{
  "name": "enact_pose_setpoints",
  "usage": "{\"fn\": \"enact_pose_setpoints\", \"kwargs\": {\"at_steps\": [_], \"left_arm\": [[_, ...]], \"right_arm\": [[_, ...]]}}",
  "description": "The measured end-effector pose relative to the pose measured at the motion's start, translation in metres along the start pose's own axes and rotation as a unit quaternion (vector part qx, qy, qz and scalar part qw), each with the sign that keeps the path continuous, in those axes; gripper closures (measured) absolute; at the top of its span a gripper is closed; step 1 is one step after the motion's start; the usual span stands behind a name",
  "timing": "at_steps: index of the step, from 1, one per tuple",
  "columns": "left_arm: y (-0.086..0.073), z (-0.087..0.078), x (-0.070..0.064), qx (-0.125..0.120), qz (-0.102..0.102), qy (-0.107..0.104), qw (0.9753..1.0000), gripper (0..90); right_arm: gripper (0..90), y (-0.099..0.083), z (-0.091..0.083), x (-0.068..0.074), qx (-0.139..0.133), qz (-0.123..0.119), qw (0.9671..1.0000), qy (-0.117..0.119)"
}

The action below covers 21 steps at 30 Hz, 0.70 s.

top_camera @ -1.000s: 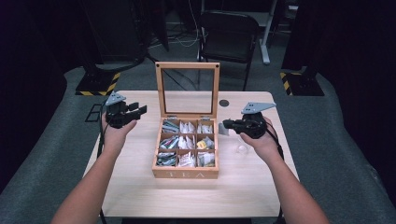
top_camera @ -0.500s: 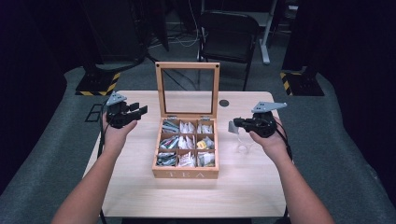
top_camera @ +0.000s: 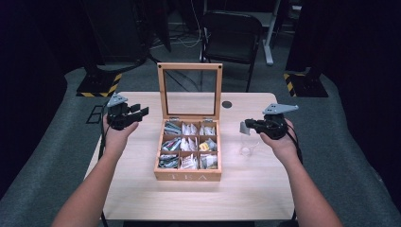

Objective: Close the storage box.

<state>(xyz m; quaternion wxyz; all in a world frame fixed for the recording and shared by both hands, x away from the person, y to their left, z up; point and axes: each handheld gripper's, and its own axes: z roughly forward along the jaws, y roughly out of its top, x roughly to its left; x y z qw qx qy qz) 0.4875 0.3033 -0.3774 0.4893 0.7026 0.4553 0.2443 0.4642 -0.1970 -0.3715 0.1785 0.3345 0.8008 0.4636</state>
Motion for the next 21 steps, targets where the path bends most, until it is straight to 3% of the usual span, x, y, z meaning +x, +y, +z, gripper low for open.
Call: {"fn": "enact_pose_setpoints", "kwargs": {"at_steps": [21], "left_arm": [[0.000,0.001,0.000,0.003,0.002,0.000,1.0000,54.5]], "right_arm": [[89.1,-0.026,0.007,-0.006,0.025,0.008,0.9995,-0.017]]}}
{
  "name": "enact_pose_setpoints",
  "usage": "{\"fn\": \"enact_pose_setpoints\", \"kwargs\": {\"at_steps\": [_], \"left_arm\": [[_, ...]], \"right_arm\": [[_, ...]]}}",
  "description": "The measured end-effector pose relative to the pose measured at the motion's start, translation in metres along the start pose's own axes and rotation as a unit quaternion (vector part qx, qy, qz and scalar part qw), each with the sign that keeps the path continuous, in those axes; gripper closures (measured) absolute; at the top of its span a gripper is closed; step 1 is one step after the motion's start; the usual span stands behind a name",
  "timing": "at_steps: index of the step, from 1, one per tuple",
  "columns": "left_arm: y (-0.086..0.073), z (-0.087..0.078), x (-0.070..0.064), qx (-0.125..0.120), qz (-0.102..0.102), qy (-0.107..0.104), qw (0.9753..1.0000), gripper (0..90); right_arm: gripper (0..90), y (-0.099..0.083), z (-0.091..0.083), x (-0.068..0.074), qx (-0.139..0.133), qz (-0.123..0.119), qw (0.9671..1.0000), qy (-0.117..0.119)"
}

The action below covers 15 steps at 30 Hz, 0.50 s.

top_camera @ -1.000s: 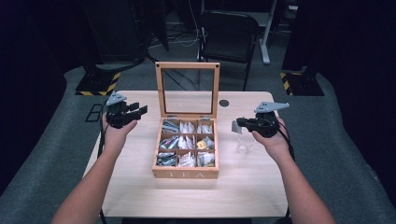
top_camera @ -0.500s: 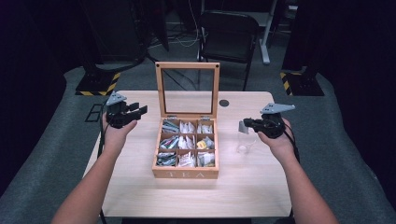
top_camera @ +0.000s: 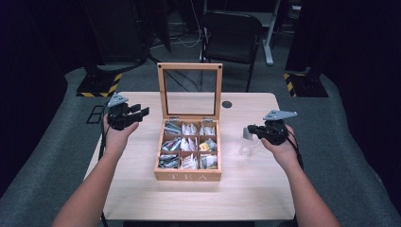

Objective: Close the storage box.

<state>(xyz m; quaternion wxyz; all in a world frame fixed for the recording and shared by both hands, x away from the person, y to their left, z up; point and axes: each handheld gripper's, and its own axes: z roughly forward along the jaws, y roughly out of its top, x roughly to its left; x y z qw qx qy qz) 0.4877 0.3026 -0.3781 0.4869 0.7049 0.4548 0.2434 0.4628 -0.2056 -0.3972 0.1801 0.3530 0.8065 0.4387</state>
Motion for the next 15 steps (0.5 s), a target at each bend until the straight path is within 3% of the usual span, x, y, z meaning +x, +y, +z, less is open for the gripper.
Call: {"fn": "enact_pose_setpoints", "kwargs": {"at_steps": [15], "left_arm": [[0.000,0.000,0.000,-0.002,-0.001,0.000,1.0000,54.5]], "right_arm": [[89.0,-0.023,0.009,-0.001,0.021,0.014,0.9997,-0.007]]}}
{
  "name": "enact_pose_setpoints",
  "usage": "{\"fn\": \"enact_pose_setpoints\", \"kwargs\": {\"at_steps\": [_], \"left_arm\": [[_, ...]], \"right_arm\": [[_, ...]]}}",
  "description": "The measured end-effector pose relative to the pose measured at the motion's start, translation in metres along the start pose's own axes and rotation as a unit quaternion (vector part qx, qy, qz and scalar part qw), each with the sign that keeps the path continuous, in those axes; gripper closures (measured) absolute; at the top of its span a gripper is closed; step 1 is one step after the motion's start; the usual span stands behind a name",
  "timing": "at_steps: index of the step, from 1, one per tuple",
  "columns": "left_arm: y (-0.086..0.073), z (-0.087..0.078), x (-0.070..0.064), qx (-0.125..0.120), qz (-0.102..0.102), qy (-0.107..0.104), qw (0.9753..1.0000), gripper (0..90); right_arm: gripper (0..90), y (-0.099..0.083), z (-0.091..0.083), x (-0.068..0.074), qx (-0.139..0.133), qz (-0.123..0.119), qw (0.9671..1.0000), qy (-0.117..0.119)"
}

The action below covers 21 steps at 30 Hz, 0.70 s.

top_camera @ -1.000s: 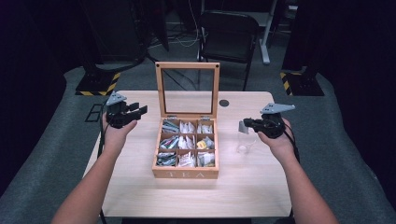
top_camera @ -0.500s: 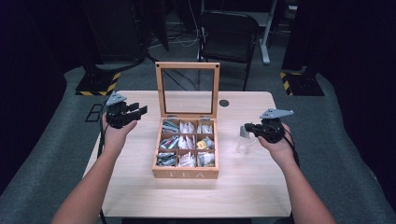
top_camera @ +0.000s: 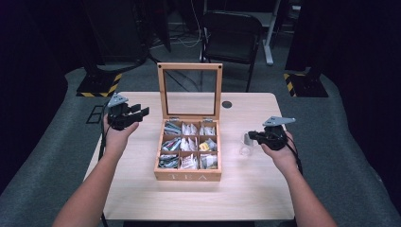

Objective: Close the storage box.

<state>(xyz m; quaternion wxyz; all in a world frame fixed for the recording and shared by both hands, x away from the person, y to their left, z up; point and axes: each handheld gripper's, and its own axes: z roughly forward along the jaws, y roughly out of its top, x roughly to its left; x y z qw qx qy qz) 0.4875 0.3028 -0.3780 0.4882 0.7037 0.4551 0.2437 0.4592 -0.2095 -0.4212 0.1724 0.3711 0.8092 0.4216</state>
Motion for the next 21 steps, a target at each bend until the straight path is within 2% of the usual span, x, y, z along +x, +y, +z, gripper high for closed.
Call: {"fn": "enact_pose_setpoints", "kwargs": {"at_steps": [8,9,16,21], "left_arm": [[0.000,0.000,0.000,0.002,0.001,0.000,1.0000,54.5],[-0.001,0.000,0.000,0.001,0.000,0.000,1.0000,54.5],[-0.004,-0.002,0.001,-0.003,-0.005,-0.001,1.0000,54.3],[-0.008,-0.003,0.005,-0.002,-0.009,0.004,1.0000,53.4]], "right_arm": [[88.4,-0.003,0.005,0.000,0.007,0.001,1.0000,0.004],[85.1,-0.005,0.007,0.000,0.006,0.002,1.0000,0.002],[77.0,-0.003,0.005,0.000,0.003,0.005,1.0000,-0.004],[67.0,0.009,0.002,0.005,-0.004,-0.006,1.0000,-0.005]]}}
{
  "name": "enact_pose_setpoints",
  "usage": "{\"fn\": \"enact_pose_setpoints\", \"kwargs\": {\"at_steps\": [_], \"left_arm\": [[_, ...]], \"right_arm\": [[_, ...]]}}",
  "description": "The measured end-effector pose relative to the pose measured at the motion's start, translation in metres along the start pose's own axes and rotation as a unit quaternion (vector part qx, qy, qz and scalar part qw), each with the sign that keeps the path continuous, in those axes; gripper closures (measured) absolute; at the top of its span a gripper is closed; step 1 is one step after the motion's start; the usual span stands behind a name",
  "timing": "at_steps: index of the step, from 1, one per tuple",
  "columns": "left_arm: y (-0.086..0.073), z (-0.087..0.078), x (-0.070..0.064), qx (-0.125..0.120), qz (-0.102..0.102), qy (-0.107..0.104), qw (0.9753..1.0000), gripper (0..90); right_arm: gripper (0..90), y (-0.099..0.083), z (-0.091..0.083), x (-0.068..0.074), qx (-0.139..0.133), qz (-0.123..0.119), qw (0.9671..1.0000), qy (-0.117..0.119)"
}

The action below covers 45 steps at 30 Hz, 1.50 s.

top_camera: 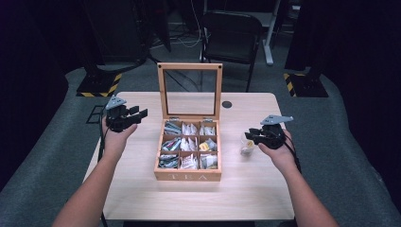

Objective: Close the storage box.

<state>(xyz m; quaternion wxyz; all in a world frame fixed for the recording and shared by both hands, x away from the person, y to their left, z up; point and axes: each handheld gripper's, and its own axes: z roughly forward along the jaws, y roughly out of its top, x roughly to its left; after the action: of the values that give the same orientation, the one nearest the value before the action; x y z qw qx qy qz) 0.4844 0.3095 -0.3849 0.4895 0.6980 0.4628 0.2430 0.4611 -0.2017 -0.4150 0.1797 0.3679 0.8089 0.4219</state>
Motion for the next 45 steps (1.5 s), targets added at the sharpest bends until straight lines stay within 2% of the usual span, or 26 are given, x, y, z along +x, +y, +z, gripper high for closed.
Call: {"fn": "enact_pose_setpoints", "kwargs": {"at_steps": [3,15,21,26,31,36,40,45], "left_arm": [[0.000,-0.001,0.001,-0.001,-0.003,0.002,1.0000,52.7],[0.002,0.004,0.000,0.003,0.000,-0.003,1.0000,52.6],[0.003,0.002,0.002,0.004,0.002,-0.001,1.0000,52.6],[0.005,0.000,0.002,0.000,-0.002,-0.003,1.0000,52.7],[0.005,0.000,0.000,0.002,0.004,-0.004,1.0000,52.7],[0.004,0.003,-0.005,0.001,0.008,-0.007,0.9999,52.7],[0.005,0.003,-0.006,0.000,0.006,-0.009,0.9999,52.7],[0.005,0.004,-0.006,0.001,0.008,-0.009,0.9999,52.7]], "right_arm": [[59.7,0.011,-0.001,0.005,-0.006,-0.012,0.9999,0.005],[52.9,0.055,0.006,0.018,-0.017,-0.040,0.9988,0.024],[46.7,0.071,0.012,0.020,-0.023,-0.041,0.9987,0.018],[43.7,0.080,0.014,0.018,-0.029,-0.025,0.9991,0.019],[43.3,0.086,0.018,0.011,-0.030,-0.011,0.9993,0.018],[43.5,0.091,0.022,0.005,-0.031,-0.006,0.9994,0.016],[44.1,0.092,0.025,0.001,-0.030,-0.007,0.9994,0.015],[44.5,0.091,0.030,-0.003,-0.027,0.003,0.9995,0.018]]}}
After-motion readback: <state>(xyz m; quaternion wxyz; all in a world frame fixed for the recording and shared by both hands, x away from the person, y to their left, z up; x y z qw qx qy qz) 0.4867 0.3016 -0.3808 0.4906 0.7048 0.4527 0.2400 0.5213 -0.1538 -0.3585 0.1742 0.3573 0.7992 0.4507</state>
